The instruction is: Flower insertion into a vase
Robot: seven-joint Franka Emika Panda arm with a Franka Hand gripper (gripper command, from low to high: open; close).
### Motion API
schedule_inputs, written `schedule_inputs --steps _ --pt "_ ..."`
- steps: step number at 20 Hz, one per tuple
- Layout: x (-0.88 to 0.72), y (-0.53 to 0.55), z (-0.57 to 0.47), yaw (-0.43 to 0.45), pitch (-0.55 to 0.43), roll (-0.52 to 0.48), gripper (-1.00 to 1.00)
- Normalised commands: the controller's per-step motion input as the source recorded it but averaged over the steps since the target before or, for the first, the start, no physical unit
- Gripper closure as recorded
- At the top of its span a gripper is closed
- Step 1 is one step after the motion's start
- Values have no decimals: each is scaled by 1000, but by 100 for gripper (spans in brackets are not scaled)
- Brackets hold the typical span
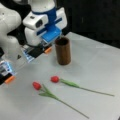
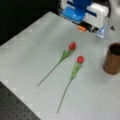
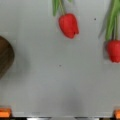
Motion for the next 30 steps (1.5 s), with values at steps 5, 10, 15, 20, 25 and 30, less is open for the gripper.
schedule_inputs --steps 5,10,15,20,25,30 --pt "27 -10 -12 140 -1 -62 -100" --pt "52 -105 -41 137 -7 -56 -100" --pt "94 -233 -52 153 -10 -54 -100" --pt "141 -283 -75 140 4 -42 -100" --pt "143 -247 -123 108 26 -69 -100" --pt "110 -263 -109 129 0 -100 -100"
